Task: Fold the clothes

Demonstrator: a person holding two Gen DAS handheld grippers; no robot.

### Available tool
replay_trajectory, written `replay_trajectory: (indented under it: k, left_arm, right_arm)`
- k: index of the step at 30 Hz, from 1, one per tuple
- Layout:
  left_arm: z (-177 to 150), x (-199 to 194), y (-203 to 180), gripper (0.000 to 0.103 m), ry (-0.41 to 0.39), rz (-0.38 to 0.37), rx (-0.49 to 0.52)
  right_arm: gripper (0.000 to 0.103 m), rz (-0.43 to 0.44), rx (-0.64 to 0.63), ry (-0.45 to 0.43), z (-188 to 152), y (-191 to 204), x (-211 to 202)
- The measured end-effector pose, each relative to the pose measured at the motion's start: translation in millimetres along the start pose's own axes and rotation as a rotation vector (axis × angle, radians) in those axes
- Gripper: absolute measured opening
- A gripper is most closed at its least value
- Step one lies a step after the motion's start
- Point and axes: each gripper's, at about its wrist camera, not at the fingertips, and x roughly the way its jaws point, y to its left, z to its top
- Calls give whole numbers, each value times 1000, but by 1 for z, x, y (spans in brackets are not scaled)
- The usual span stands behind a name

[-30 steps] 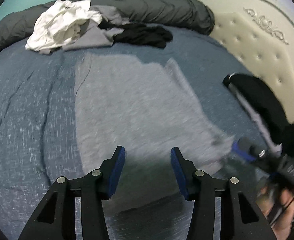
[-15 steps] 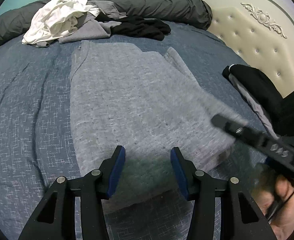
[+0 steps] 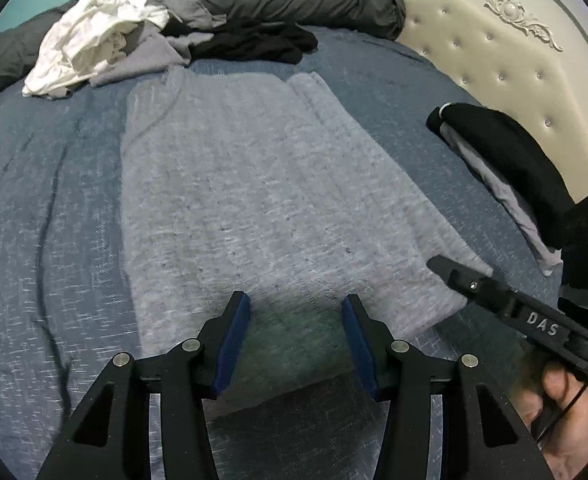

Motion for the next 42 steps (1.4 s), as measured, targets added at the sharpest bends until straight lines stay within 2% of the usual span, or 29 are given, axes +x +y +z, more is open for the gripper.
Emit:
replay_trajectory:
  k: [2, 6, 8, 11, 15, 17, 19, 22, 24, 25, 27, 29, 31, 42]
  left_arm:
    - [0, -6, 6, 52, -15, 23, -5]
    - [-5, -7, 28, 52, -13, 65, -31]
    - [-13, -1, 33, 52, -1, 55, -48]
    - [-19, 3, 31, 52, -12, 72, -24]
    - [-20, 4, 28, 52, -27, 79, -20]
    - [-22, 3, 28, 52, -33, 83, -13]
    - [-24, 3, 28, 52, -37, 84, -8]
    - [-25, 2, 29, 52, -36, 76, -11]
    - [-26, 3, 29, 52, -37, 76, 2]
    - [-27, 4, 28, 52, -38, 78, 7]
    - [-28, 5, 31, 52, -43, 69, 2]
    - [-29, 7, 33, 52, -46, 57, -5]
    - [-30, 7, 33, 52, -54, 60, 1]
    - [-29, 12, 39, 52, -50, 33, -16]
  right_arm:
    - [7, -3, -18, 29, -1, 2, 1]
    - [11, 21, 25, 73, -5, -11, 4]
    - [15, 15, 30, 77, -3, -12, 2]
    - [22, -40, 19, 24, 3, -7, -13]
    - [23, -18, -38, -117, 13, 10, -41]
    - [23, 10, -89, -129, 14, 21, -41]
    - [23, 41, -123, -78, 11, 28, -25]
    - [20, -21, -127, 42, 1, 22, 10]
    - [17, -44, -96, 78, -5, 12, 21]
    - [15, -46, -74, 87, -6, 6, 24]
    - [0, -96, -88, 87, -7, 3, 26]
    - [0, -134, -100, 89, -8, -1, 28]
    - [0, -124, -74, 95, -9, -7, 31]
    - [0, -163, -128, 108, -16, -6, 45]
